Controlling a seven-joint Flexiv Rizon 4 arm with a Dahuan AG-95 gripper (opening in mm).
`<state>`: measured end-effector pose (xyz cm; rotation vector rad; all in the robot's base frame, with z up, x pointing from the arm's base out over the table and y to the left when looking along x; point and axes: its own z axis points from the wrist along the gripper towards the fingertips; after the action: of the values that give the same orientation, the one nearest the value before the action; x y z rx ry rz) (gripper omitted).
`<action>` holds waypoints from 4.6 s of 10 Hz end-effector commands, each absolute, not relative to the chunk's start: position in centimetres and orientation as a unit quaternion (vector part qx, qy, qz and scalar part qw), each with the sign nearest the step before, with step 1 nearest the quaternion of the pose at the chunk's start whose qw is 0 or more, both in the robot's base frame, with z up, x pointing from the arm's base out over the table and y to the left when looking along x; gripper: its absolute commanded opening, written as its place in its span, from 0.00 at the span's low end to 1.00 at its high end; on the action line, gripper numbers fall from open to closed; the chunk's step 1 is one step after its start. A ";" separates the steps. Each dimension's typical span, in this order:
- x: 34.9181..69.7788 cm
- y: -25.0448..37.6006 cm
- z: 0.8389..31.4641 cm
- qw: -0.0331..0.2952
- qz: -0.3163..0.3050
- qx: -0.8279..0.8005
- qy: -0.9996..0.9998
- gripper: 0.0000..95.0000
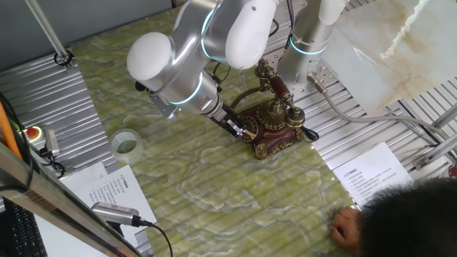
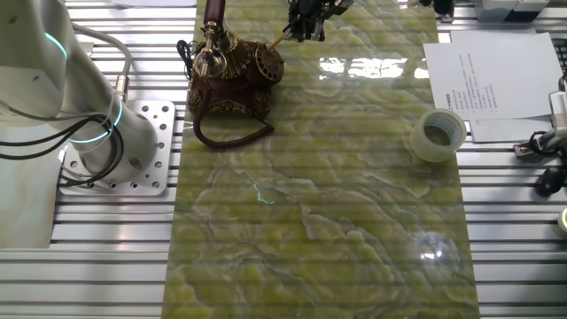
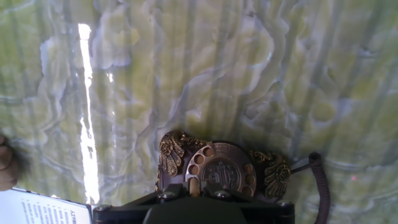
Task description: Dial a number on an old rotary phone
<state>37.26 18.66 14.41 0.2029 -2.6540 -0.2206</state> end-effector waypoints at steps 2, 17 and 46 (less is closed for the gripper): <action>37.3 18.6 14.4 0.233 -0.079 0.074 -0.966 0.00; 37.5 18.8 14.2 0.236 -0.078 0.078 -0.965 0.00; 38.3 19.1 13.4 0.237 -0.059 0.077 -0.967 0.00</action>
<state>38.39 19.05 13.37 0.2102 -2.6507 -0.1618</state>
